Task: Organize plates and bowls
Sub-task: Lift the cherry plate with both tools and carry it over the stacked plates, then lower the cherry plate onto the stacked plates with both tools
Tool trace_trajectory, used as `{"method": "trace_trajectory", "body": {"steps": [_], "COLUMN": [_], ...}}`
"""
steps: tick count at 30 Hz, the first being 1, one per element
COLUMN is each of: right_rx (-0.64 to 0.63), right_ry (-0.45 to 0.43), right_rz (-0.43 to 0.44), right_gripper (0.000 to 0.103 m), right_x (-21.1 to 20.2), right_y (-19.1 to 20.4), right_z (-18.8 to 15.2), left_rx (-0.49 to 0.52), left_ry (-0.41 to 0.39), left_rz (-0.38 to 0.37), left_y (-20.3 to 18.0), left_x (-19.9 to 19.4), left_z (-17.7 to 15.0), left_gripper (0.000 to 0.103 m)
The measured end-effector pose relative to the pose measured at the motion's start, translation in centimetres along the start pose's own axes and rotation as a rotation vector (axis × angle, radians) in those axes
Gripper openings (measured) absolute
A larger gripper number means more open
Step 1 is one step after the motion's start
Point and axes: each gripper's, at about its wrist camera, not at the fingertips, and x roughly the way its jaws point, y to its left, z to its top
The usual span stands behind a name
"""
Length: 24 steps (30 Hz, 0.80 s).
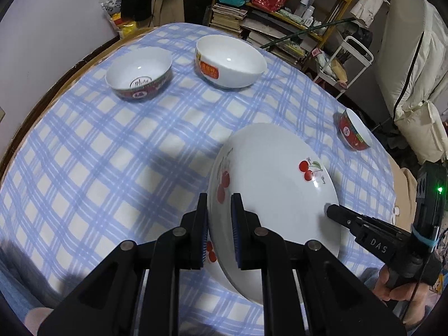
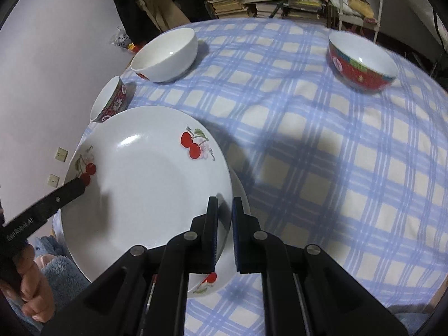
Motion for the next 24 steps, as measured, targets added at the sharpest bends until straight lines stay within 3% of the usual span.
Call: {"method": "trace_trajectory", "body": {"steps": [3, 9, 13, 24], "right_rx": [0.008, -0.009, -0.008, 0.025], "right_ry": [0.025, 0.065, 0.063, 0.048], "right_rz": [0.012, -0.03, -0.039, -0.05], "right_gripper": [0.011, 0.011, 0.011, 0.011], "right_x": [0.8, 2.8, 3.0, 2.7], "right_y": [-0.2, 0.7, 0.8, 0.0], "right_z": [-0.6, -1.8, -2.0, -2.8], "left_rx": [0.049, 0.038, 0.003, 0.02], "left_ry": [-0.017, 0.008, 0.038, 0.063], "left_rz": [0.051, 0.063, 0.027, 0.043], "left_y": [-0.3, 0.6, 1.5, 1.0], "left_x": [0.4, 1.2, 1.7, 2.7], "left_z": [-1.0, -1.4, -1.5, -2.3], "left_gripper": [0.013, 0.013, 0.013, 0.013]}}
